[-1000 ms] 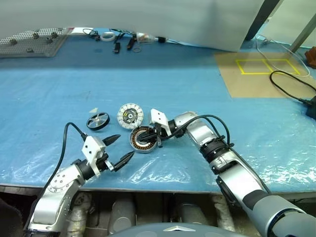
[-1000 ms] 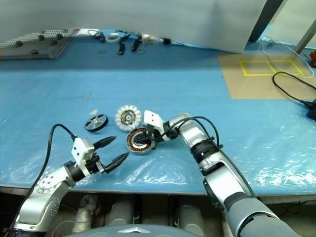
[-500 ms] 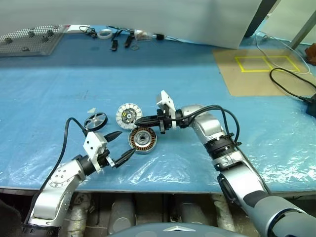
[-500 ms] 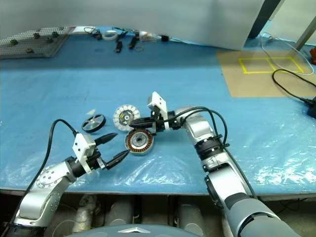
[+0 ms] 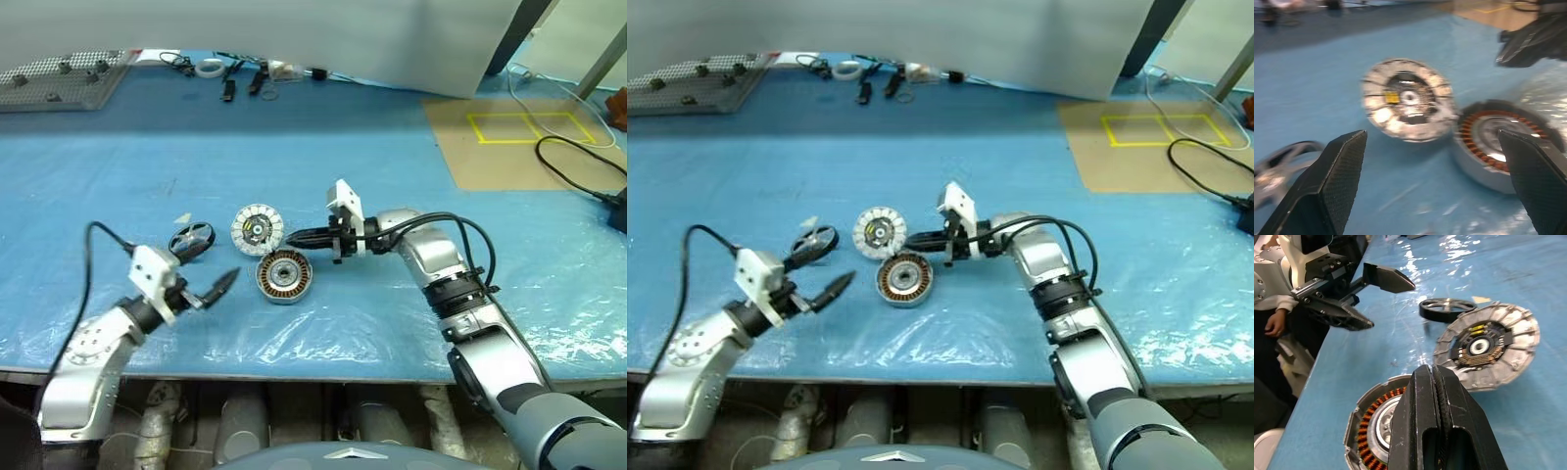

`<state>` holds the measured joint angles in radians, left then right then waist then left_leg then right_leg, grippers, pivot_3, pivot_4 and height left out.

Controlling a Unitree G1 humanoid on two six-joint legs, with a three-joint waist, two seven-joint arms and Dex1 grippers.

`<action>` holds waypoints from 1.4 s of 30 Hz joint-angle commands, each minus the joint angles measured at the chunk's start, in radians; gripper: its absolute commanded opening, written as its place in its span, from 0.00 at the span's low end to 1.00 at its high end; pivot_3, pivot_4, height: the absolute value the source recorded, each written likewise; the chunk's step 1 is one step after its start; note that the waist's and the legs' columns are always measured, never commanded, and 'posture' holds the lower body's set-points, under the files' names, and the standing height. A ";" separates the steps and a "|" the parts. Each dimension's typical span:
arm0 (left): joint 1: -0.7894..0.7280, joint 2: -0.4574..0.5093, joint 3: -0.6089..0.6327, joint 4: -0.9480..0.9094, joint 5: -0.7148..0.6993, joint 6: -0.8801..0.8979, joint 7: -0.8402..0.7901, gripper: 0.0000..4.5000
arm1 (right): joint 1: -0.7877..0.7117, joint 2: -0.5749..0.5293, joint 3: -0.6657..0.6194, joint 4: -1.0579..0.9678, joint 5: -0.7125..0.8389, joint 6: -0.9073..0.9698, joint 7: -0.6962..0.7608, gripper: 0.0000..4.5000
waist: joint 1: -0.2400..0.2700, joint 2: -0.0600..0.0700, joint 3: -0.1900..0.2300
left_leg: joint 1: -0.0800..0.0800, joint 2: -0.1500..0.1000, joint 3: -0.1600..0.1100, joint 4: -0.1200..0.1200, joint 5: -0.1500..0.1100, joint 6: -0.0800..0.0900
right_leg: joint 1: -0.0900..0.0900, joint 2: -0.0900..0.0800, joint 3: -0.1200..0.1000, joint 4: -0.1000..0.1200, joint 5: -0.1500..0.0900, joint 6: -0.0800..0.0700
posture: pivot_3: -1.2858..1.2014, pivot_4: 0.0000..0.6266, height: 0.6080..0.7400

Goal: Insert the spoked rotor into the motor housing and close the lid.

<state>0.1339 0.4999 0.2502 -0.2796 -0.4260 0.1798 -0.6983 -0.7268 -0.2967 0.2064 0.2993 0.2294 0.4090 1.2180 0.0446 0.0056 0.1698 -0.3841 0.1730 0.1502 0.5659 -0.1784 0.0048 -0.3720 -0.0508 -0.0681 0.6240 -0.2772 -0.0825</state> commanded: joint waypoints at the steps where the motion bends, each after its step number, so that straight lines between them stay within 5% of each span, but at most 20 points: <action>1: 0.010 0.019 0.064 0.000 -0.015 -0.014 0.010 1.00 | 0.045 -0.026 -0.018 -0.124 0.039 0.045 -0.023 0.00 | 0.001 -0.001 0.000 | 0.000 0.000 0.000 0.000 0.000 0.000 | 0.000 0.000 0.000 0.000 0.000 0.000 | 0.52 0.24 1.00; 11: -0.112 0.126 0.121 0.083 -0.038 0.056 -0.010 1.00 | 0.112 -0.068 -0.009 -0.220 0.010 0.039 -0.118 0.00 | 0.003 -0.001 0.000 | 0.003 -0.001 0.000 0.001 0.000 0.000 | 0.002 0.000 0.000 0.000 0.000 0.000 | 0.52 0.24 1.00; 22: -0.212 0.202 0.095 0.179 -0.038 0.055 -0.134 1.00 | 0.151 -0.217 0.004 -0.278 0.019 -0.016 -0.016 0.00 | 0.008 -0.002 0.001 | 0.000 0.000 0.000 0.000 0.000 0.000 | 0.000 0.000 0.000 0.000 0.001 0.001 | 0.52 0.24 1.00; 30: -0.295 0.279 0.060 0.380 0.006 -0.007 -0.287 1.00 | 0.234 -0.219 -0.013 -0.295 0.079 0.003 0.008 0.48 | 0.010 -0.002 0.001 | 0.001 0.000 0.000 0.000 0.000 0.001 | 0.000 0.000 0.000 0.000 0.000 0.001 | 0.52 0.24 1.00; 37: -0.392 0.316 0.027 0.485 0.030 -0.029 -0.360 1.00 | 0.318 -0.129 -0.062 -0.219 0.088 -0.184 -0.049 0.48 | 0.025 -0.002 0.000 | 0.000 -0.001 0.000 0.001 0.000 0.000 | 0.000 -0.001 0.000 0.000 0.000 0.000 | 0.52 0.24 1.00; 42: -0.486 0.320 -0.041 0.587 0.082 -0.076 -0.416 1.00 | 0.354 -0.141 -0.045 -0.311 0.108 -0.136 -0.046 0.48 | 0.028 -0.002 0.001 | 0.000 0.000 0.000 0.000 0.000 0.000 | 0.000 -0.001 -0.001 0.000 0.000 0.000 | 0.52 0.24 1.00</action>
<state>-0.3101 0.7966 0.2147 0.2929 -0.3581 0.1340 -1.0936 -0.3626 -0.4321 0.1710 0.0555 0.3085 0.2598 1.1751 0.0725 0.0035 0.1704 -0.3846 0.1727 0.1497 0.5662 -0.1786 0.0053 -0.3722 -0.0517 -0.0691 0.6242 -0.2770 -0.0820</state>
